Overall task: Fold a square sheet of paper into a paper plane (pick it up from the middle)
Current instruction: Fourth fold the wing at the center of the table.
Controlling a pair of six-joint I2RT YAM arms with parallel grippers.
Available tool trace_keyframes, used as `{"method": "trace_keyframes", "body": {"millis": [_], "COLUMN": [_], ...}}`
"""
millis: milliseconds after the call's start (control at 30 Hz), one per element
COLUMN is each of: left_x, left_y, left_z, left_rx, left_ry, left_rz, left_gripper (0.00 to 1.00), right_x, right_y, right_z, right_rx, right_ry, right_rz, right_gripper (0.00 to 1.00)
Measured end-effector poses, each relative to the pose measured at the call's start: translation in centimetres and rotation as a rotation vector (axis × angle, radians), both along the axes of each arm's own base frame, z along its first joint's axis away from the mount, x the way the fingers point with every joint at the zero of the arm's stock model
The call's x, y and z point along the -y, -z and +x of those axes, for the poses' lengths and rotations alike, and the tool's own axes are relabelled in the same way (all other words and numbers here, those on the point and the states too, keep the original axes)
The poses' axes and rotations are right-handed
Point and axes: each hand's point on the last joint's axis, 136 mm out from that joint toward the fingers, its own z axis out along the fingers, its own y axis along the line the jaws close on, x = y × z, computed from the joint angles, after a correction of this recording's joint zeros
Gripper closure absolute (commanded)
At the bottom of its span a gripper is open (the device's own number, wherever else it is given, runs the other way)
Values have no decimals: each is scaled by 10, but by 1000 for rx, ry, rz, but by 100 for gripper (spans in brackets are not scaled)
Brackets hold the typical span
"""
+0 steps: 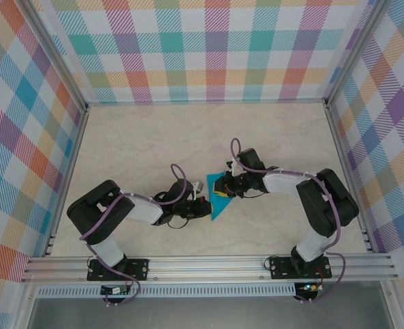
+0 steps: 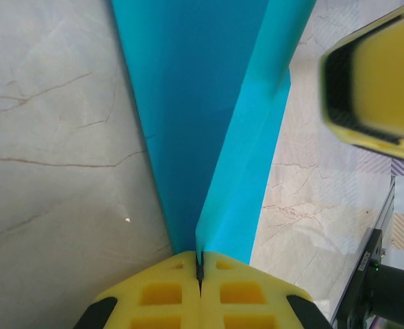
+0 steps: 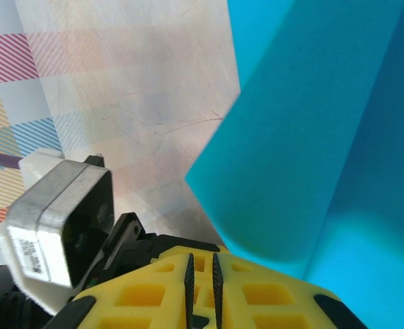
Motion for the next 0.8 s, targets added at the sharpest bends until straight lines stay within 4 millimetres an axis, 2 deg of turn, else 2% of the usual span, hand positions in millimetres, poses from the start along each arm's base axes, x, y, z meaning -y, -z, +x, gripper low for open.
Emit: {"method": "trace_keyframes", "body": {"millis": [133, 400, 633, 800], "left_x": [0, -1, -1, -1], "left_y": [0, 1, 1, 1], "left_z": [0, 0, 0, 0], "left_rx": [-5, -13, -15, -22], "left_ry": [-5, -10, -12, -16], "left_rz": [-1, 0, -1, -2], "left_gripper": [98, 98, 98, 98], "right_x": [-3, -5, -3, -3], "right_y": [9, 10, 26, 29], "right_z": [4, 18, 17, 17], "right_rx": [-30, -5, -37, -44], "right_ry": [6, 31, 35, 35], "right_rz": [-5, -25, -54, -58], "right_gripper": [83, 84, 83, 83]}}
